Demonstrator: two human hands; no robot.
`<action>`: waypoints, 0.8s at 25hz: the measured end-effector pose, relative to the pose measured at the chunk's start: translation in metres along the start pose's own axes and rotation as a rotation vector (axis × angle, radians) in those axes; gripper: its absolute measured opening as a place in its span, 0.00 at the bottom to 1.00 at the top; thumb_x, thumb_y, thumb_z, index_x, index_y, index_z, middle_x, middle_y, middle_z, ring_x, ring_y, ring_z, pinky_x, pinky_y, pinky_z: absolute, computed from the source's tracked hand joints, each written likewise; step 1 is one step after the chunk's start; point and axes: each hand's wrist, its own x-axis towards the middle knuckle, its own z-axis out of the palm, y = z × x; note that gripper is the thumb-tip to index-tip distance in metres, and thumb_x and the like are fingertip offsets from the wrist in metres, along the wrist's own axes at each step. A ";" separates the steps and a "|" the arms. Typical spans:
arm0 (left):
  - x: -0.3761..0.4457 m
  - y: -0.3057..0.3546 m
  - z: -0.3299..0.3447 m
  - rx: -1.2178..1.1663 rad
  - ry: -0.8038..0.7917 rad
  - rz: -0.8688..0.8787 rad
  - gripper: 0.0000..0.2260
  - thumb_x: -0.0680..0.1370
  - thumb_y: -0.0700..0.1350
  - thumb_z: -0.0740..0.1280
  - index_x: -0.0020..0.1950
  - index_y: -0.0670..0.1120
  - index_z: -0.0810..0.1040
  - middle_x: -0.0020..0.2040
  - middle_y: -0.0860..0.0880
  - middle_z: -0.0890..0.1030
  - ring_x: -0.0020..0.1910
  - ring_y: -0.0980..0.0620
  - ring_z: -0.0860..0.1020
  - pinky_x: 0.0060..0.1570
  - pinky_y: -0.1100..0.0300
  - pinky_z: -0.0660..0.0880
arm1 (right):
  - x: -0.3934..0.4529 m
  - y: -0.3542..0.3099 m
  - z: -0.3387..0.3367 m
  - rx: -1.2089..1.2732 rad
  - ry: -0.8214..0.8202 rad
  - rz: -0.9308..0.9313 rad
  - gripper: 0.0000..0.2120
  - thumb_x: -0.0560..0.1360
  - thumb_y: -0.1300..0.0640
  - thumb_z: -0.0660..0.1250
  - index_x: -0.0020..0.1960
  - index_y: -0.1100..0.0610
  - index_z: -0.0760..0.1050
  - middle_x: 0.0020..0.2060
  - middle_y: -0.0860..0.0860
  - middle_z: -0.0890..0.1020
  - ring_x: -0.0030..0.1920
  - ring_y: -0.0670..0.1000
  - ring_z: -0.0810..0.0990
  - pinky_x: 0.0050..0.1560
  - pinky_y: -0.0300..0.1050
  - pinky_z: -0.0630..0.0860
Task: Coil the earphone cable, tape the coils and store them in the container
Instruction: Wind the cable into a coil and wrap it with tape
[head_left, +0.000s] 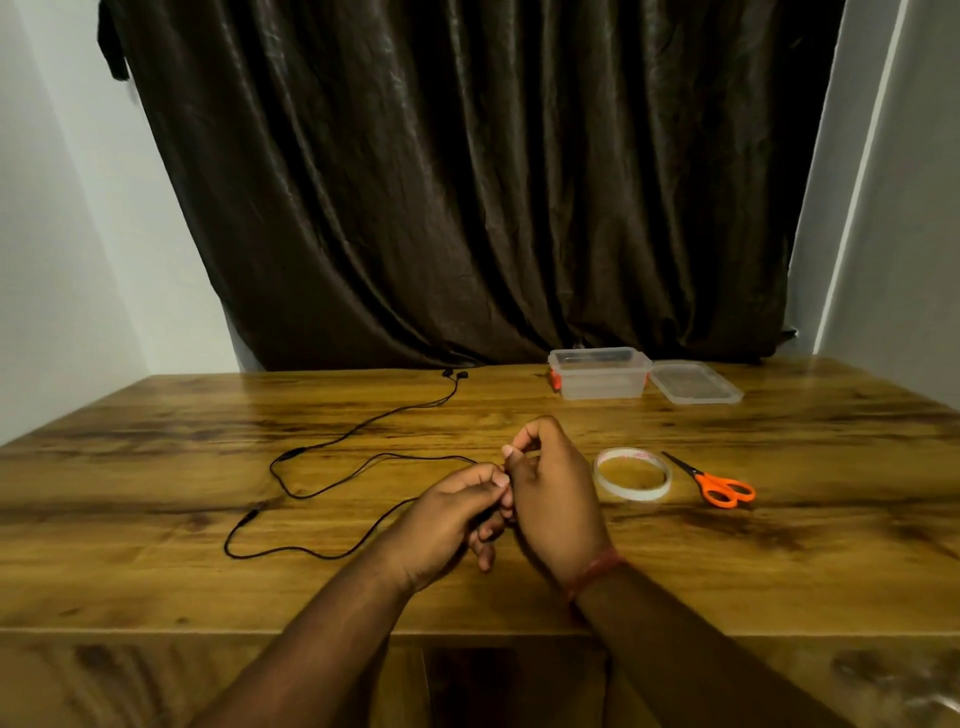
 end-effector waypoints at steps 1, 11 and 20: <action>0.000 -0.001 0.000 0.017 0.012 -0.004 0.10 0.84 0.42 0.56 0.45 0.42 0.70 0.29 0.55 0.73 0.27 0.58 0.66 0.23 0.63 0.69 | 0.002 0.000 0.002 -0.025 -0.008 -0.005 0.07 0.80 0.61 0.63 0.45 0.51 0.69 0.36 0.51 0.78 0.28 0.44 0.77 0.28 0.39 0.74; 0.007 -0.005 -0.002 0.077 0.160 0.052 0.03 0.84 0.39 0.57 0.58 0.42 0.66 0.37 0.45 0.73 0.25 0.58 0.66 0.21 0.64 0.65 | 0.005 0.006 -0.002 0.072 0.004 0.077 0.06 0.80 0.63 0.62 0.46 0.56 0.69 0.34 0.55 0.78 0.24 0.49 0.77 0.25 0.39 0.73; 0.005 -0.007 -0.003 0.236 0.161 0.092 0.03 0.82 0.37 0.63 0.52 0.41 0.69 0.41 0.41 0.81 0.28 0.46 0.68 0.22 0.60 0.67 | 0.002 0.006 -0.007 0.060 0.026 0.065 0.05 0.80 0.62 0.63 0.46 0.56 0.69 0.34 0.53 0.77 0.24 0.45 0.75 0.24 0.36 0.72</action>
